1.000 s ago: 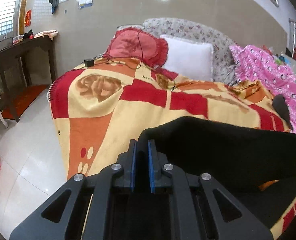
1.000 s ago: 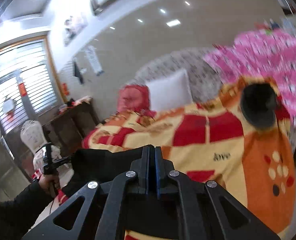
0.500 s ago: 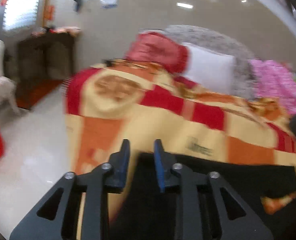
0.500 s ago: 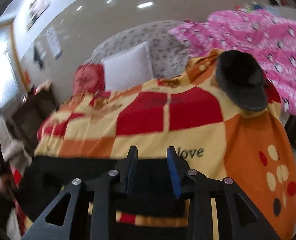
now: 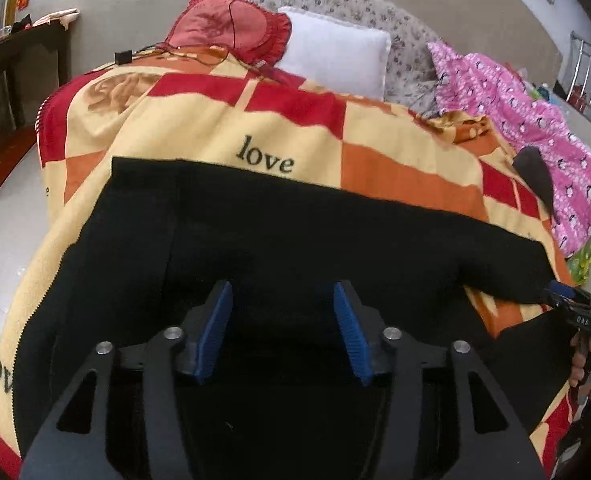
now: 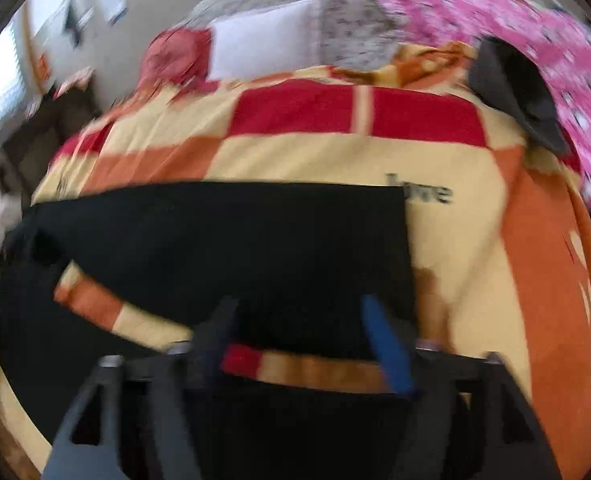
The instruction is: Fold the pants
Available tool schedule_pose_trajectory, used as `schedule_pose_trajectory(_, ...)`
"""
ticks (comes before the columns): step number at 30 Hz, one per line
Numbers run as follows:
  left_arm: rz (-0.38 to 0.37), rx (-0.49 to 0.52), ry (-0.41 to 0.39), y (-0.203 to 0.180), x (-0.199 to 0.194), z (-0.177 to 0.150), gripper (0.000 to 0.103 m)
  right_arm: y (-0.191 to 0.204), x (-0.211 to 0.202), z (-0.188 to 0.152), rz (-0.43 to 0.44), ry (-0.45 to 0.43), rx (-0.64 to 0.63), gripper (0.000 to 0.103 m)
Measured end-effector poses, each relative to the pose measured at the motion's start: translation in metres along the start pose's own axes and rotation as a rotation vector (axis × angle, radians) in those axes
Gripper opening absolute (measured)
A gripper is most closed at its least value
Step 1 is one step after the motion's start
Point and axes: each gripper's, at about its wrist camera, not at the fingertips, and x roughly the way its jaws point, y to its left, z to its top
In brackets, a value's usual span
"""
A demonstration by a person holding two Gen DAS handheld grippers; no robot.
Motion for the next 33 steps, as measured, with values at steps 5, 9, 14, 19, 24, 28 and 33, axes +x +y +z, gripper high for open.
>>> schedule_pose_trajectory(5, 0.038, 0.028, 0.0, -0.004, 0.002, -0.002, 0.054, -0.011, 0.0, -0.004, 0.03, -0.007, 0.038, 0.084)
schedule_pose_trajectory(9, 0.028, 0.021, -0.002, 0.0, 0.002, -0.002, 0.055, -0.014, 0.004, -0.002, 0.019, -0.003, 0.028, 0.084)
schedule_pose_trajectory(14, 0.003, 0.007, -0.006, 0.002, 0.001, -0.002, 0.057, -0.013, 0.007, 0.001, 0.014, -0.001, 0.021, 0.084)
schedule_pose_trajectory(19, -0.046, -0.009, -0.006, 0.006, -0.001, 0.0, 0.062, -0.014, 0.007, 0.001, 0.017, -0.001, 0.023, 0.084)
schedule_pose_trajectory(24, -0.098, -0.013, -0.118, 0.031, -0.046, 0.023, 0.066, -0.014, 0.008, 0.002, 0.014, 0.0, 0.02, 0.085)
schedule_pose_trajectory(28, -0.02, 0.087, -0.244, 0.069, -0.066, 0.062, 0.092, -0.015, 0.008, 0.001, 0.021, -0.001, 0.026, 0.085)
schedule_pose_trajectory(33, 0.007, 0.276, -0.069, 0.092, -0.014, 0.085, 0.092, -0.016, 0.008, 0.001, 0.03, -0.003, 0.032, 0.085)
